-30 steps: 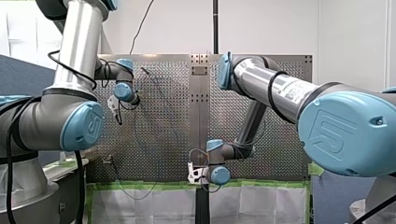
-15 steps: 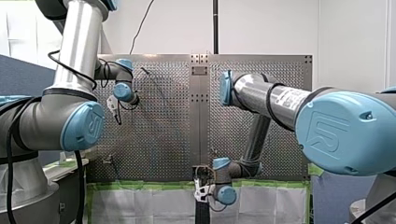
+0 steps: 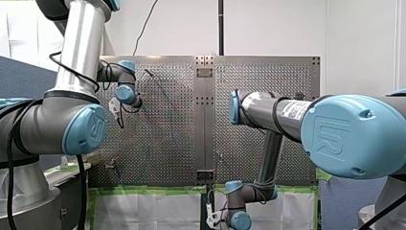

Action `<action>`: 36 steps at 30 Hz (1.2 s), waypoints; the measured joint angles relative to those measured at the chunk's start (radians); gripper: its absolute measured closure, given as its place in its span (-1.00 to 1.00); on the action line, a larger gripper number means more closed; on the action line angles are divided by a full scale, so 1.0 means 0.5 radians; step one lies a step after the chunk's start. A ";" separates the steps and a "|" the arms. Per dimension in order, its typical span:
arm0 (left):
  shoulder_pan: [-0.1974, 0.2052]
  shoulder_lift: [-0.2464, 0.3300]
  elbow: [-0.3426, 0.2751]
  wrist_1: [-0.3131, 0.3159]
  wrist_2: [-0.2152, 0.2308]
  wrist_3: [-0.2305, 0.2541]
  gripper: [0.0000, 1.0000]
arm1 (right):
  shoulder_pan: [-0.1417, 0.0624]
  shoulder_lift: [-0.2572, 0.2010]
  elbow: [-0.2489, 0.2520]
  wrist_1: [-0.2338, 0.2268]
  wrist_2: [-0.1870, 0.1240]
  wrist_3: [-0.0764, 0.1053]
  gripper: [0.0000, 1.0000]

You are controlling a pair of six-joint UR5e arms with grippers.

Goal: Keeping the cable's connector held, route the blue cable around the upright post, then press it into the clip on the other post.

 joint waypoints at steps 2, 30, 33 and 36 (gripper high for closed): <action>0.001 0.000 0.000 0.001 0.000 0.000 -0.87 | -0.007 0.032 0.000 -0.007 0.000 0.000 1.00; 0.021 0.000 0.000 -0.002 -0.011 0.000 -0.87 | -0.159 -0.103 0.325 -0.294 0.057 -0.168 1.00; 0.022 0.000 0.000 -0.003 -0.016 -0.002 -0.87 | -0.159 -0.152 0.374 -0.320 0.059 -0.176 1.00; 0.023 0.000 0.000 -0.003 -0.026 -0.010 -0.87 | -0.163 -0.204 0.426 -0.356 0.057 -0.180 1.00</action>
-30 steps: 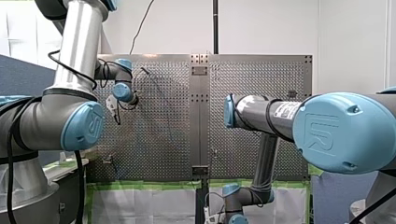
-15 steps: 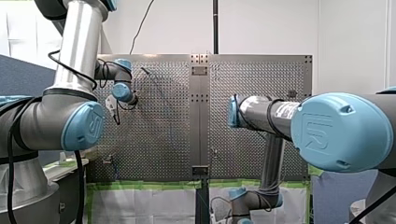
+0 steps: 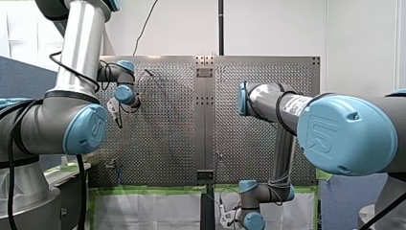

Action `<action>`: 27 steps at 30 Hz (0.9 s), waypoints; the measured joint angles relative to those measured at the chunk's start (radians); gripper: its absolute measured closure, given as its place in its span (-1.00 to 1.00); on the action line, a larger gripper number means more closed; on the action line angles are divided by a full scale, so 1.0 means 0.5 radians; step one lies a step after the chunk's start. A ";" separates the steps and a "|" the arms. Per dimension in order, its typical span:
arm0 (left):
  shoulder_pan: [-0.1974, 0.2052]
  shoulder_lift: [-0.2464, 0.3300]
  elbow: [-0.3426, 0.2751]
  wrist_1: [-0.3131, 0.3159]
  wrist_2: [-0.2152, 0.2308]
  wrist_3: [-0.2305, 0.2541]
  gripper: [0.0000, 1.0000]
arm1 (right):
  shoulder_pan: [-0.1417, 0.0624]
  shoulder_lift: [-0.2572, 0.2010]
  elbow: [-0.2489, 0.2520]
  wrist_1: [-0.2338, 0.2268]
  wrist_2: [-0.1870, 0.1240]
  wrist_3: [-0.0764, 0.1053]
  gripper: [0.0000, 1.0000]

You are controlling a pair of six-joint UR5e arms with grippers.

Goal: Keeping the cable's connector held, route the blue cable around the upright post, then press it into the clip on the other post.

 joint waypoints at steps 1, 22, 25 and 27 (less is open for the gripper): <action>0.001 0.000 0.000 0.000 -0.002 -0.002 -0.87 | -0.001 -0.015 0.015 -0.013 0.000 -0.001 1.00; 0.008 0.002 0.000 -0.008 -0.043 -0.028 -0.87 | -0.043 -0.419 0.419 -0.343 0.001 0.022 1.00; 0.007 0.002 0.000 -0.009 -0.044 -0.029 -0.87 | -0.053 -0.477 0.478 -0.358 -0.009 0.022 1.00; 0.007 0.002 0.000 -0.009 -0.044 -0.029 -0.87 | -0.059 -0.517 0.517 -0.357 -0.017 0.022 1.00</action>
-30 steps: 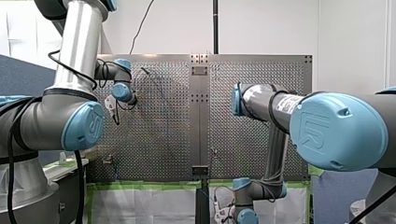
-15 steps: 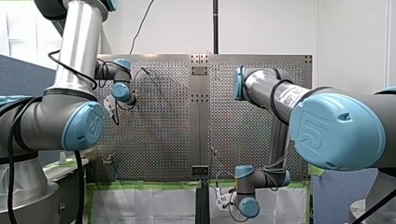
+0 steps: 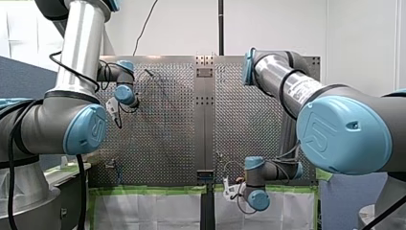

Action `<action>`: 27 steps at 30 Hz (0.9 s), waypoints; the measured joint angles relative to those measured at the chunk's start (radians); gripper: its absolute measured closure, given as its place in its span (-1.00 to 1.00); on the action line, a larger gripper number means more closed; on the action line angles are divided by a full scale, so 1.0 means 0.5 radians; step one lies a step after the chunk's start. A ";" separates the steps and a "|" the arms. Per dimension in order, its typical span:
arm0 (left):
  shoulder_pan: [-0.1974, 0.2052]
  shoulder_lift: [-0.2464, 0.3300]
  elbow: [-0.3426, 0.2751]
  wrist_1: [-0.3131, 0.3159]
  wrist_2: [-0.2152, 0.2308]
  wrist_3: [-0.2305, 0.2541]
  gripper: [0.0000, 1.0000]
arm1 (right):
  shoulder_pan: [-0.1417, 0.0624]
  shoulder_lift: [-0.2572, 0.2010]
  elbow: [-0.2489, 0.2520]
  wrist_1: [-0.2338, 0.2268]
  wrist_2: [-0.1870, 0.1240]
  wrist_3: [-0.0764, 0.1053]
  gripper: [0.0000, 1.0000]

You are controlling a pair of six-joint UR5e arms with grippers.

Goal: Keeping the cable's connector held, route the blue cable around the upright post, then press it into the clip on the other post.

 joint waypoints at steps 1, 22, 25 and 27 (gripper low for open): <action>0.000 0.000 0.000 0.000 0.000 0.000 -0.87 | -0.003 -0.017 0.017 0.002 -0.003 0.000 1.00; -0.024 0.001 0.000 -0.003 -0.046 -0.115 -0.92 | -0.112 -0.167 0.310 -0.113 -0.160 0.098 1.00; -0.035 0.001 0.000 -0.008 -0.057 -0.165 -0.92 | -0.115 -0.168 0.313 -0.112 -0.163 0.098 1.00; -0.040 0.001 0.000 -0.011 -0.058 -0.200 -0.92 | -0.119 -0.168 0.312 -0.114 -0.167 0.099 1.00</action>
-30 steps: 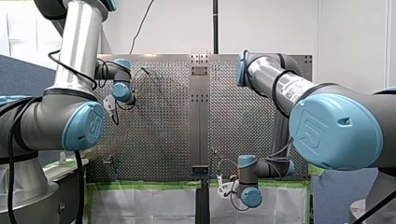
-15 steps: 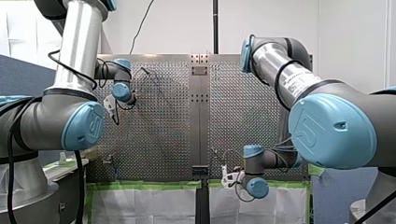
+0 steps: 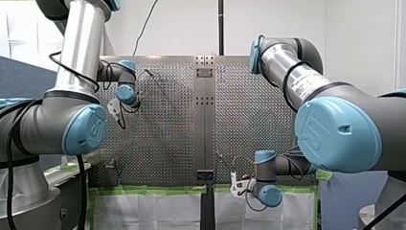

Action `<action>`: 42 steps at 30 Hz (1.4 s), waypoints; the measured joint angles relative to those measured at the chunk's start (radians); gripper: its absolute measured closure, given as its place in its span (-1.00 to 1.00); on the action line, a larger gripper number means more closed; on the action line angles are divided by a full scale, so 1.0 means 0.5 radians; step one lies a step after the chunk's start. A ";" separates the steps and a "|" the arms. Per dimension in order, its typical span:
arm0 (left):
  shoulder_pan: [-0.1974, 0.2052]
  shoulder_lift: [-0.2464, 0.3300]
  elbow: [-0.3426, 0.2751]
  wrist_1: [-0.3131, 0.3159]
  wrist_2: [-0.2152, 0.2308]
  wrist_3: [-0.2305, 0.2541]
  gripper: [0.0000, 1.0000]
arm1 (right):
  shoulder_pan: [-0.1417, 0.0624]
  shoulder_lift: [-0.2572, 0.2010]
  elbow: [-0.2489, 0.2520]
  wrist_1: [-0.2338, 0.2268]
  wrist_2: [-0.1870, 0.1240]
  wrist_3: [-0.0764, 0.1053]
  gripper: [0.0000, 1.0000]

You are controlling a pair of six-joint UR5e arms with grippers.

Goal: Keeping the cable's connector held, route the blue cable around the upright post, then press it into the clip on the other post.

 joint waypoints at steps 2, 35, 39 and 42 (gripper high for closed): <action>-0.002 0.001 0.000 -0.001 0.001 -0.035 -0.92 | -0.004 0.000 -0.001 -0.002 -0.004 0.001 1.00; -0.025 0.004 -0.001 -0.221 -0.014 -0.577 -0.98 | -0.024 0.000 -0.001 -0.004 -0.009 -0.006 1.00; -0.035 0.004 -0.002 -0.244 -0.044 -0.643 -0.98 | -0.024 0.000 -0.001 -0.003 -0.009 -0.007 1.00; -0.047 0.004 -0.012 -0.249 -0.046 -0.699 -0.98 | -0.024 0.000 -0.001 -0.004 -0.009 -0.007 1.00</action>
